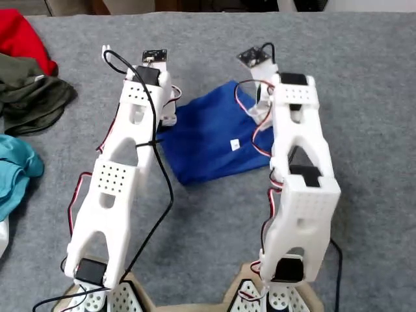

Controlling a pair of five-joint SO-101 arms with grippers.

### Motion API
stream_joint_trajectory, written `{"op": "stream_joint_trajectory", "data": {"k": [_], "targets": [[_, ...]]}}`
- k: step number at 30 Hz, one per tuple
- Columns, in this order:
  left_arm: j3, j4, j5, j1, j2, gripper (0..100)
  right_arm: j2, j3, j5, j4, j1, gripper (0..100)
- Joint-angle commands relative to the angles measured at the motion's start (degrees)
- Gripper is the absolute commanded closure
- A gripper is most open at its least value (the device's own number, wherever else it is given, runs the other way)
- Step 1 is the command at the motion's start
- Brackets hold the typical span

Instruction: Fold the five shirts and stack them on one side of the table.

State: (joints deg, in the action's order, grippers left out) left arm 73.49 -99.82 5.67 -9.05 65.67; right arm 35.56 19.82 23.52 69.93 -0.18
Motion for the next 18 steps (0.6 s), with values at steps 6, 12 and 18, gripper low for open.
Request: {"op": "stream_joint_trajectory", "data": {"k": [6, 12, 18], "targets": [[-25.1, -1.1, -7.3, -2.9, -21.1, 98, 10.9, 25.0, 0.5, 11.2, 0.9, 99.2], [-29.9, -1.0, -6.9, -4.7, -28.5, 98, 15.2, 37.9, 0.2, 19.5, 0.9, 99.2], [-29.5, -0.9, -3.7, -4.2, -31.7, 98, 15.3, 50.1, 0.1, 30.3, 0.9, 99.2]]}}
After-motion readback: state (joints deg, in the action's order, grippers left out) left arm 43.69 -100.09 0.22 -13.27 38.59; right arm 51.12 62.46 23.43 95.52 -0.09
